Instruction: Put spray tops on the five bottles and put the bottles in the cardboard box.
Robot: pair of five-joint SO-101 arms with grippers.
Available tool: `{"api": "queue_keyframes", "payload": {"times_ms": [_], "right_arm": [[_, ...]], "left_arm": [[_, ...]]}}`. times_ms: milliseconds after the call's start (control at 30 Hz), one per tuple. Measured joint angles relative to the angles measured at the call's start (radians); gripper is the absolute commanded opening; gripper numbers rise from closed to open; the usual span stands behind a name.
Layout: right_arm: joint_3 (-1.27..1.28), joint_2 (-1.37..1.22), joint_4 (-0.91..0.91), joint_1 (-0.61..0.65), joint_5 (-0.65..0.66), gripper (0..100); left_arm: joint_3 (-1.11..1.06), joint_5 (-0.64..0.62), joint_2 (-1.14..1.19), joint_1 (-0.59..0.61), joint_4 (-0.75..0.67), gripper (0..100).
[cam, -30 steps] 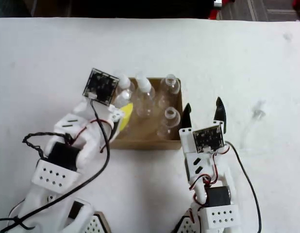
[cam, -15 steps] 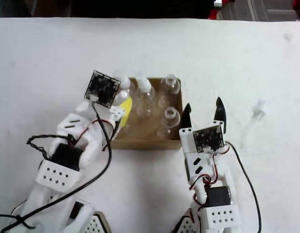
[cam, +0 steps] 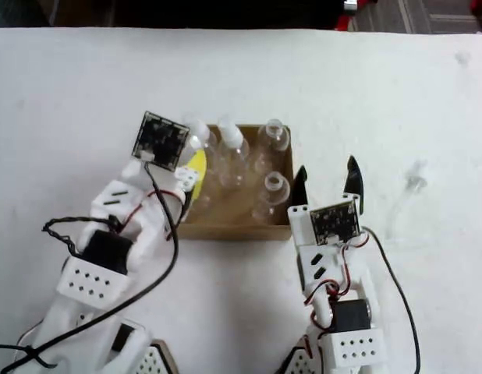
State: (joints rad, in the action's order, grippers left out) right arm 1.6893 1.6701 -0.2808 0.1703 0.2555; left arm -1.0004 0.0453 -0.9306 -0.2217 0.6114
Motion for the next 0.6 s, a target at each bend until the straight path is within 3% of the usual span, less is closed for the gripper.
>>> {"api": "queue_keyframes", "payload": {"times_ms": [467,600], "right_arm": [[0.000,0.000,0.000,0.000,0.000,26.9],[0.000,0.000,0.000,0.000,0.000,26.9]], "left_arm": [[0.000,-0.064,0.000,0.000,0.000,10],[0.000,-0.072,0.000,0.000,0.000,6]]}}
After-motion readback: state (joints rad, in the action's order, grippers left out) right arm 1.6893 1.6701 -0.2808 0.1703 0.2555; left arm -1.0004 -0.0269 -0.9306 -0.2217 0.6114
